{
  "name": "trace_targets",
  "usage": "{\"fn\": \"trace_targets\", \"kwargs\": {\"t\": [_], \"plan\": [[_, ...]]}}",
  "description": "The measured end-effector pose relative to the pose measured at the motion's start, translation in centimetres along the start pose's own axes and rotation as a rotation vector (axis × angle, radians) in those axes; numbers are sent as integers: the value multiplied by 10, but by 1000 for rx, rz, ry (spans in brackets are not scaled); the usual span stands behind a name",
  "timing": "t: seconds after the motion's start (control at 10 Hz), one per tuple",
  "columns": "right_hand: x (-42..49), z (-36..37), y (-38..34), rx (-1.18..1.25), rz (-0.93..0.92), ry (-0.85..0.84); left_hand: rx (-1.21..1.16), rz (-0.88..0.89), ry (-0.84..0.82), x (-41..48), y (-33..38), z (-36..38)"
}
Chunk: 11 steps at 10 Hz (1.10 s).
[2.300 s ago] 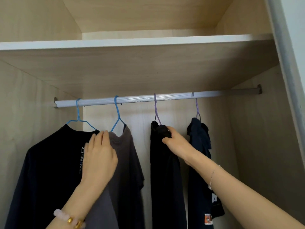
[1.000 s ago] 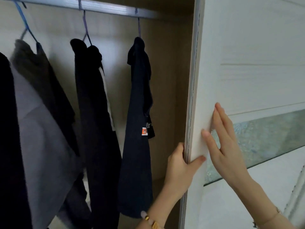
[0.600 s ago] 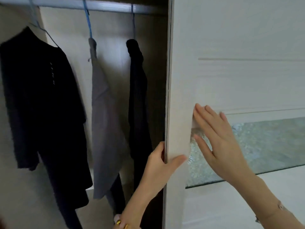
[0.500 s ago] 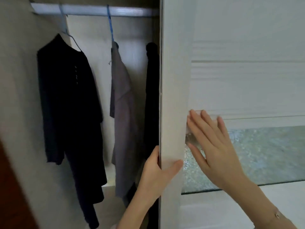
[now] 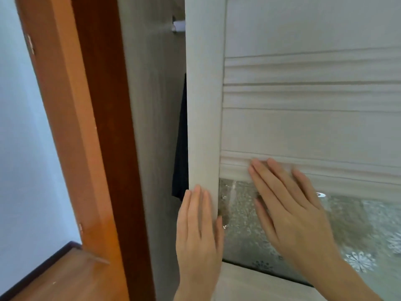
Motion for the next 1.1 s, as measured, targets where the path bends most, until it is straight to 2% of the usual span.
{"fn": "trace_targets", "kwargs": {"t": [0.2, 0.3, 0.6, 0.7, 0.9, 1.0, 1.1], "plan": [[7, 17, -24, -24, -35, -1, 182, 17, -43, 4, -54, -5], [17, 27, -44, -1, -54, -13, 191, -10, 19, 7, -82, -6], [40, 58, -99, 93, -36, -76, 203, -126, 41, 18, -133, -13], [38, 60, -102, 70, -18, -75, 171, -103, 18, 17, -135, -15], [38, 55, -99, 115, -18, -174, 111, -123, -28, 15, -136, -19], [42, 44, -94, 304, 18, -214, 82, -90, -97, 20, -139, -28], [57, 9, -77, 692, 280, -246, -63, -67, -43, 46, -137, -47]]}}
Point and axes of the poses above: each hand's wrist, its own x-axis towards the middle knuckle, its own z-axis out of the palm, y = z × x, the point moved 1 cm from there along x, towards the middle knuckle, and after that the axes turned 13 degrees about y, right-handed, at the moved point
